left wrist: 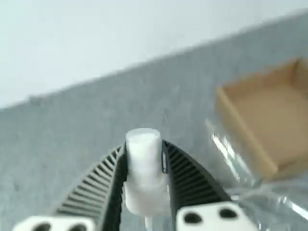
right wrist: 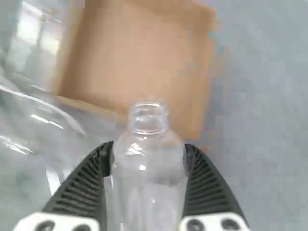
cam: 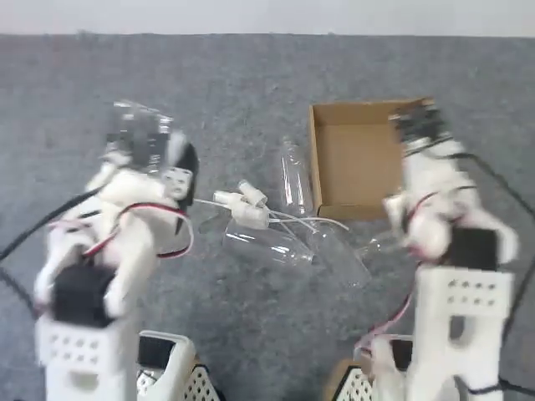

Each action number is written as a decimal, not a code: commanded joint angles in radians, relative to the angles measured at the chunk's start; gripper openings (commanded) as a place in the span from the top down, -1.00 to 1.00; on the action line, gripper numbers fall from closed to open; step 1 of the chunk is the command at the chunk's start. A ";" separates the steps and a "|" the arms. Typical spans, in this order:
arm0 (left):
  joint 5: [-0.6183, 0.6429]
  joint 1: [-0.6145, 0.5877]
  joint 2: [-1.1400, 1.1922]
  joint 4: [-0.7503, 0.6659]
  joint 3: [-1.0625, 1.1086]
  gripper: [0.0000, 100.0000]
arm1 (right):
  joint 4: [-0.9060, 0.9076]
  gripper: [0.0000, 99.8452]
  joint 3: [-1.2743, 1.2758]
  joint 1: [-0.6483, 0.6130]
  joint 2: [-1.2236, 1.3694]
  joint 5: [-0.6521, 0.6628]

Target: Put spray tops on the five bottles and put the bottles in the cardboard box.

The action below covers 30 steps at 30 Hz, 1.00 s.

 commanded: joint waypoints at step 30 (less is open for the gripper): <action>0.585 -0.173 0.069 -0.311 -0.062 0.98 | -0.842 0.99 0.514 -0.869 -0.093 -0.229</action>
